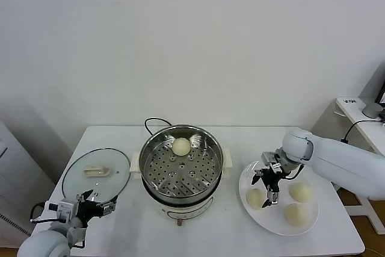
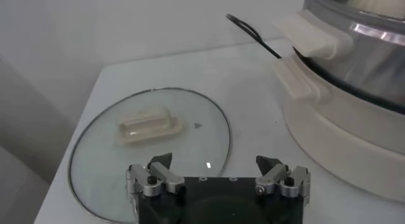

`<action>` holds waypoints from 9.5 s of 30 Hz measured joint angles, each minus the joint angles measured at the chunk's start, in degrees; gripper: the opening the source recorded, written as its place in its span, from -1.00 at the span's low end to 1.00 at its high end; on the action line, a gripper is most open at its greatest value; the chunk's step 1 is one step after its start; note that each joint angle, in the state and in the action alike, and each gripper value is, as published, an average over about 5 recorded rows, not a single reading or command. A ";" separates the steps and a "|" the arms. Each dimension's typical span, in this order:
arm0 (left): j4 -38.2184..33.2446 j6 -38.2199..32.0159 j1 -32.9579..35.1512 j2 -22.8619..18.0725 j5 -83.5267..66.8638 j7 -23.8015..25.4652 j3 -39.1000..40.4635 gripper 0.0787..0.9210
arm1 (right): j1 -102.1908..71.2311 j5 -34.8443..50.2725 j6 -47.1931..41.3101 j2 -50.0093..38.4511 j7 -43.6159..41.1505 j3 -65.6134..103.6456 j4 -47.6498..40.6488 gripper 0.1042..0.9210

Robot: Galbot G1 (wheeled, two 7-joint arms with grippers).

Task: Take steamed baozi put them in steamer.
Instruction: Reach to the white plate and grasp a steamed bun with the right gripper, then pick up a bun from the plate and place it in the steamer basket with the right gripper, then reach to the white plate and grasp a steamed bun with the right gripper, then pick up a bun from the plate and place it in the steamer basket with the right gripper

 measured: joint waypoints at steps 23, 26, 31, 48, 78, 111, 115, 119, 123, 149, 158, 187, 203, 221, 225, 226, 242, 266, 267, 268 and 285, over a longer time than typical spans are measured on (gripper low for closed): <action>-0.32 0.20 0.42 -0.28 0.38 -0.30 -0.38 0.77 | 5.81 1.72 0.25 -2.14 -2.85 -2.17 2.61 0.12; -0.45 0.06 0.64 -0.06 0.35 -0.29 -0.59 0.77 | 11.88 4.44 -0.24 -2.57 -4.48 -5.68 4.07 0.12; -0.85 -0.06 0.80 0.16 0.27 -0.28 -0.72 0.77 | 22.72 10.00 -1.88 -2.33 -6.19 -11.79 6.60 0.12; -0.77 -0.62 0.87 0.94 -0.06 -0.11 -0.65 0.77 | 41.63 32.69 -11.23 7.59 -0.86 -19.58 11.06 0.12; 0.38 -1.09 0.41 2.04 -1.20 -0.05 -0.78 0.77 | 28.34 43.12 -19.63 33.06 14.19 -15.78 -1.26 0.12; 1.05 -1.66 0.03 2.16 -1.39 0.08 -1.03 0.77 | 24.83 39.53 -20.41 35.04 15.99 -14.45 -4.10 0.76; 0.84 -1.62 0.05 1.99 -1.41 0.08 -1.21 0.77 | 28.17 37.52 -19.34 31.84 12.96 -15.46 -2.16 0.76; 0.53 -1.60 0.15 1.75 -1.51 0.07 -1.43 0.77 | 31.91 34.82 -17.61 27.22 9.17 -16.92 0.11 0.76; 0.27 -1.54 0.26 1.74 -1.68 0.05 -1.70 0.77 | 35.50 31.47 -15.36 21.44 5.25 -18.99 2.68 0.76; 0.37 -1.46 0.61 1.76 -1.95 -0.03 -2.50 0.77 | 29.23 8.86 -3.78 -8.89 -5.05 -18.83 9.76 0.76; 0.58 -1.36 0.42 1.81 -1.96 -0.07 -2.50 0.77 | 19.82 1.68 -0.88 -12.96 -6.75 -12.30 9.47 0.76; 1.34 -1.26 0.05 1.70 -1.81 -0.09 -2.02 0.77 | -4.26 -11.06 3.62 -13.87 -7.47 6.42 5.96 0.76; 1.32 -1.29 0.19 1.59 -1.56 -0.07 -1.85 0.77 | -10.66 -12.70 3.21 -12.84 -6.41 11.82 4.14 0.27; 0.50 -0.81 0.07 0.97 -1.27 -0.29 -1.45 0.77 | -4.11 -8.59 3.65 -13.91 -8.24 8.79 5.92 0.01; 0.14 -0.67 0.14 0.95 -1.26 -0.34 -1.54 0.77 | 2.63 -6.90 4.54 -13.00 -9.04 5.09 5.74 0.01; 0.08 -0.66 0.16 0.98 -1.26 -0.34 -1.58 0.77 | 4.43 -6.46 4.88 -12.64 -9.19 4.21 5.60 0.01; -0.43 -0.71 0.40 1.17 -1.28 -0.38 -1.91 0.77 | 24.87 0.31 16.97 2.78 -9.02 -0.53 0.48 0.01; 0.01 -1.40 0.63 1.35 -1.42 -0.28 -2.12 0.77 | 24.14 -7.31 45.66 22.31 -8.16 1.43 4.23 0.03; 0.04 -1.41 0.62 1.36 -1.42 -0.28 -2.12 0.77 | 23.83 -7.93 46.50 22.74 -8.19 1.49 4.54 0.03; 0.06 -1.42 0.61 1.37 -1.43 -0.27 -2.12 0.77 | 23.54 -8.55 47.27 23.15 -8.25 1.55 4.78 0.03; 0.54 -1.63 0.44 1.45 -1.50 -0.17 -2.11 0.77 | 18.65 -16.69 53.31 29.58 -9.72 1.99 6.20 0.03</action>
